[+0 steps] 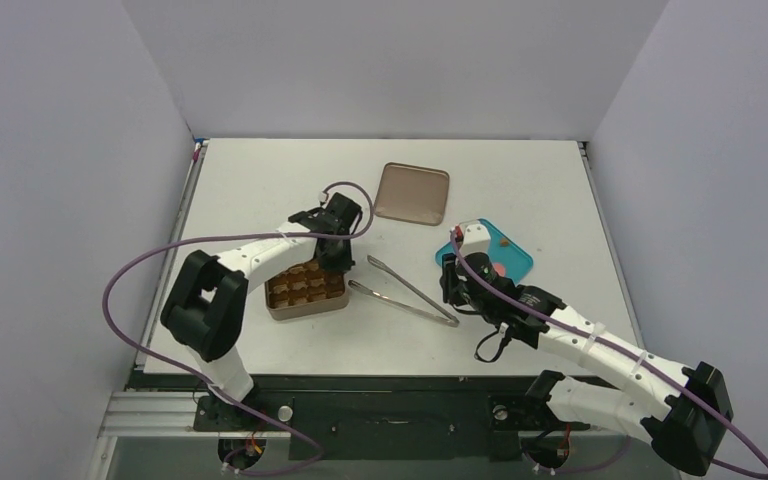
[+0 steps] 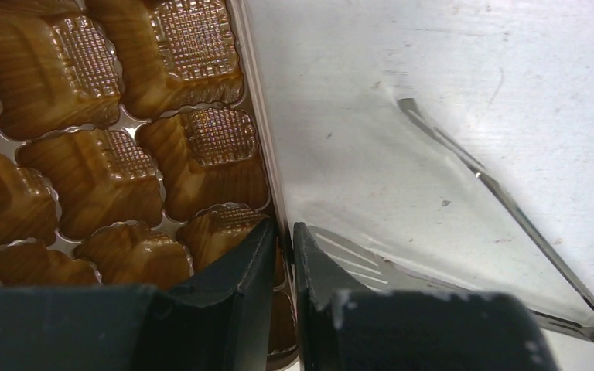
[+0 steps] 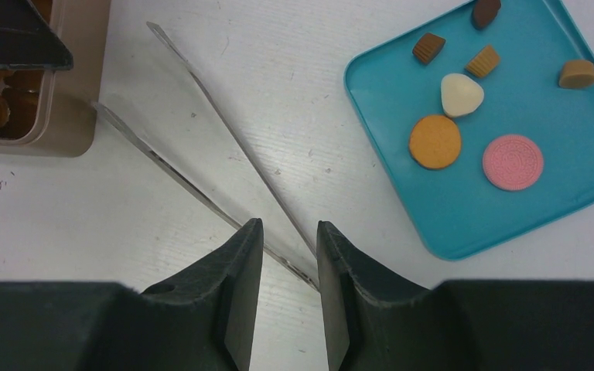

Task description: Pack the cookies

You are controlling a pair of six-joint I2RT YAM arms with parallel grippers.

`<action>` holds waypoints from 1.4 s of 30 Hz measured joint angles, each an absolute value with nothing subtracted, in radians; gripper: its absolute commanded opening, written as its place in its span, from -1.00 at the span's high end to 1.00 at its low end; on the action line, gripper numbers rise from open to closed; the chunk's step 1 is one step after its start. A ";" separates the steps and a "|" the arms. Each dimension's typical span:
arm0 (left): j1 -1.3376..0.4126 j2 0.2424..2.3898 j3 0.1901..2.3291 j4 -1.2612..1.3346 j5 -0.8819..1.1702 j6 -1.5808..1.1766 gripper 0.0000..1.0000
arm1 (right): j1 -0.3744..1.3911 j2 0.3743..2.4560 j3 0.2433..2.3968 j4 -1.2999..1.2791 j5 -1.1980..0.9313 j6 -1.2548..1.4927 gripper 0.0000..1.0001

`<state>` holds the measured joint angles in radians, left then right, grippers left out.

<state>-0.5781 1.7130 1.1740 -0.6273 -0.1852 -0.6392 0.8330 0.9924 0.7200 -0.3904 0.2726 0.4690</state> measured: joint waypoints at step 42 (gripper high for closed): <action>-0.720 1.682 1.326 -0.602 -0.157 -0.615 -0.46 | 0.758 1.061 0.655 -0.465 0.204 0.472 -0.52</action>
<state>-0.7200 1.6821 1.3262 -0.6022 -0.1566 -0.6151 0.7578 1.0611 0.6548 -0.4652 0.2039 0.4717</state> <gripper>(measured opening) 0.681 0.723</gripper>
